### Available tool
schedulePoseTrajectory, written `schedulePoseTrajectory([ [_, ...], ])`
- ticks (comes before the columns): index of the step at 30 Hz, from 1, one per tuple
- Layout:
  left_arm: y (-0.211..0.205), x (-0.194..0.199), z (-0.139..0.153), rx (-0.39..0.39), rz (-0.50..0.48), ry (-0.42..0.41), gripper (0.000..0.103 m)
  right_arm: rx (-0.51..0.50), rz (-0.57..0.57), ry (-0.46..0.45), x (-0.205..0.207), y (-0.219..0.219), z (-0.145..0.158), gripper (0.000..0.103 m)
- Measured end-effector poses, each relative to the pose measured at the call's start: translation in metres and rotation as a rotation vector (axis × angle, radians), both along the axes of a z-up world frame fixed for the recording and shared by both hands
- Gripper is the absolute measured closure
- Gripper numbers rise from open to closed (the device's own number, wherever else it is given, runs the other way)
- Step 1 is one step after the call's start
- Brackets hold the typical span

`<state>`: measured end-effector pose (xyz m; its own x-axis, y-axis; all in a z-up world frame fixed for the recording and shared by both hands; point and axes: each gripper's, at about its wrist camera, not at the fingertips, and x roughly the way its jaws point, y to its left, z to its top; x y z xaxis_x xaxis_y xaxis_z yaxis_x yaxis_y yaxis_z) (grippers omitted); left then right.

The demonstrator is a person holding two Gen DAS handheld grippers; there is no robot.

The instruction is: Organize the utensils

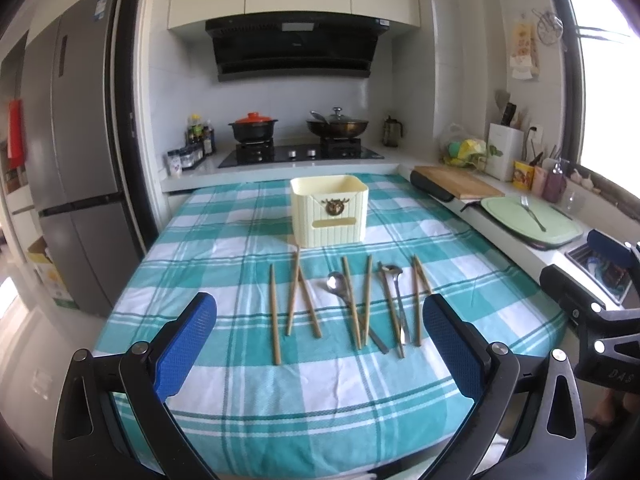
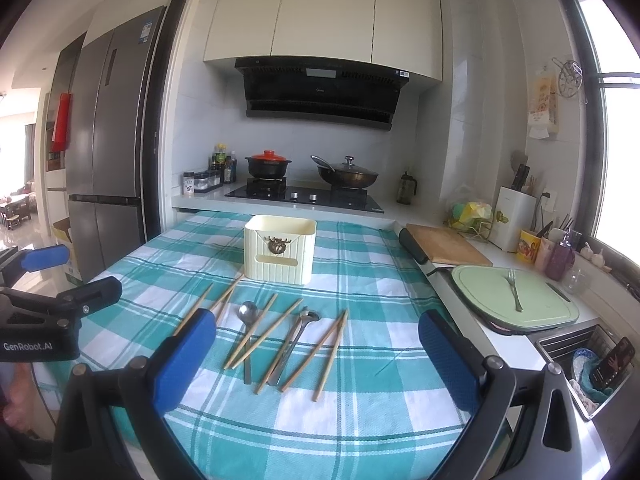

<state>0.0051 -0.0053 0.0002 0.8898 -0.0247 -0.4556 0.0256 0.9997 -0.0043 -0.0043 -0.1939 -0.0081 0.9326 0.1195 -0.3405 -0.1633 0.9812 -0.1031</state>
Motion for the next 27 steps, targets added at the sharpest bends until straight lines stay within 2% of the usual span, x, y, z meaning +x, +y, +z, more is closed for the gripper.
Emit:
schedulePoseTrajectory([
  [27,0.0077,0.0080,-0.0047,-0.024,0.022,0.039,0.000,0.030,-0.004,0.023,0.0090,-0.0054,-0.0093,0.000],
])
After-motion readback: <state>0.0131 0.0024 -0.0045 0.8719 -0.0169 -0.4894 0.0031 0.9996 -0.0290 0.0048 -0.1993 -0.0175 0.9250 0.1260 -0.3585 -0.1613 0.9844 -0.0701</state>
